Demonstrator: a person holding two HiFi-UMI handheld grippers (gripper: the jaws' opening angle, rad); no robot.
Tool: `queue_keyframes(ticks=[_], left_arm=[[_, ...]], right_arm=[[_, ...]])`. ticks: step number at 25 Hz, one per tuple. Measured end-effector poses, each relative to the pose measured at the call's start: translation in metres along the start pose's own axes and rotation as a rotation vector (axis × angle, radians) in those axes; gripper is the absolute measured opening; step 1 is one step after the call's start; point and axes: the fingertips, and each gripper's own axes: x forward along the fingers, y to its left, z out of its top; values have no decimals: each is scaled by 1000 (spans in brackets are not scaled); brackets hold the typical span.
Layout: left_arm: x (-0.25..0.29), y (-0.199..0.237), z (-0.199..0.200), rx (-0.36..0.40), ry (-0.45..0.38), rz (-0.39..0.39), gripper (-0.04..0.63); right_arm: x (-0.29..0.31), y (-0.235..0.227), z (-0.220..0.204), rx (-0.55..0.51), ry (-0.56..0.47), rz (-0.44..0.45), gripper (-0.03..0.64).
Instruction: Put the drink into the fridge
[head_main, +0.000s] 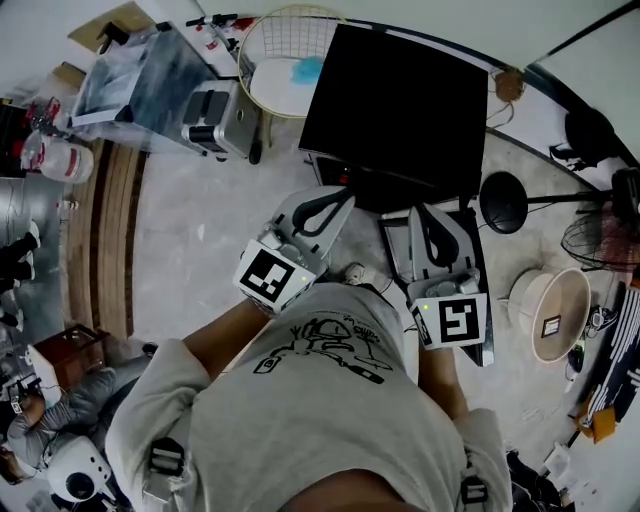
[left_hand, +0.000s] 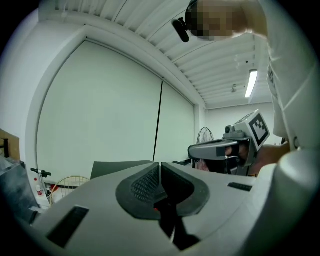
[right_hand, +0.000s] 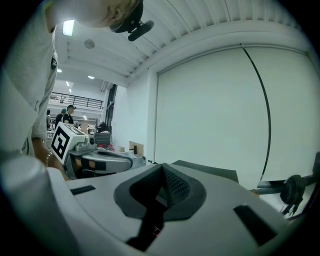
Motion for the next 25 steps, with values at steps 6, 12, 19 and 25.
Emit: queue_keyframes(ticks=[6, 12, 19, 25], left_arm=[[-3, 2, 19, 30, -55, 9, 29], [-2, 1, 20, 16, -46, 6, 29], [-5, 0, 21, 14, -44, 13, 29], [-5, -1, 20, 15, -44, 14, 29]], right_arm=[[-6, 1, 14, -1, -26, -22, 6], [-6, 2, 16, -10, -31, -26, 5], [-7, 3, 15, 8, -26, -26, 5], [-6, 3, 15, 9, -30, -28, 5]])
